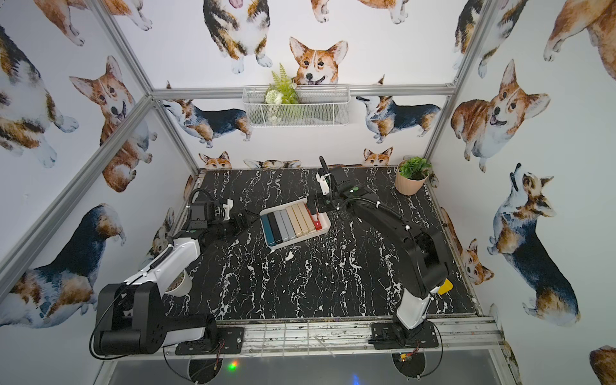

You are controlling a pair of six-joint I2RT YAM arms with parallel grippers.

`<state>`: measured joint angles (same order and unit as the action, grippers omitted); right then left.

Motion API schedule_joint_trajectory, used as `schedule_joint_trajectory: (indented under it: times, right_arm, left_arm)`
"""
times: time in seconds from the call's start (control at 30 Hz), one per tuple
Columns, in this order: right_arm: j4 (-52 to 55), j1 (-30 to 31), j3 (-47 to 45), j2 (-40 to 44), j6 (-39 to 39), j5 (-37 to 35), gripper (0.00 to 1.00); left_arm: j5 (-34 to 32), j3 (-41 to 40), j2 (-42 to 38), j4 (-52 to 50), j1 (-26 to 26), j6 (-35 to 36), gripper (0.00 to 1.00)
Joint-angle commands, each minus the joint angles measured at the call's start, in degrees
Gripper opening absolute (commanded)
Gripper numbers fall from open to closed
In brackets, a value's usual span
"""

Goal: Put the pruning pliers into the storage box
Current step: Place the pruning pliers in the storage box, then reset both arms

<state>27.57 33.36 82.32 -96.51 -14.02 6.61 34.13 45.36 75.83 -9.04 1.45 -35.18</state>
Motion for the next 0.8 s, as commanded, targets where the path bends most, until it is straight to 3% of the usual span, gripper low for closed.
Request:
schedule_joint_trajectory:
  times: [0.0,0.23,0.37,0.47,0.6,0.77]
  right_arm:
    - [-2.77,-0.15,-4.40,6.00,-1.44,-0.30,1.00]
    - [-4.46,-4.82,-19.52,23.26,-3.39,-1.08,1.00]
    - [-5.54,-6.69,-27.86,32.84,-1.54,-5.57,1.00]
    - [-7.18,-7.82,-33.83,39.49,0.64,-8.76,1.00]
    - [-11.88,-8.11,-42.82,44.30,4.89,-18.11,1.00]
    - [-23.81,-8.74,-53.88,46.35,8.75,-30.31,1.00]
  left_arm:
    - [-3.72,2.09,-1.24,-5.36,-0.33,3.86,1.00]
    - [-14.90,2.89,-6.88,-11.26,-0.37,8.51,1.00]
    - [-23.13,0.33,-12.25,-9.87,-0.28,11.65,1.00]
    - [-28.88,-4.93,-17.52,-4.15,-0.14,13.63,1.00]
    - [-38.48,-15.97,-23.42,8.52,2.25,19.67,1.00]
    - [-52.71,-21.28,-18.44,19.52,8.27,28.73,1.00]
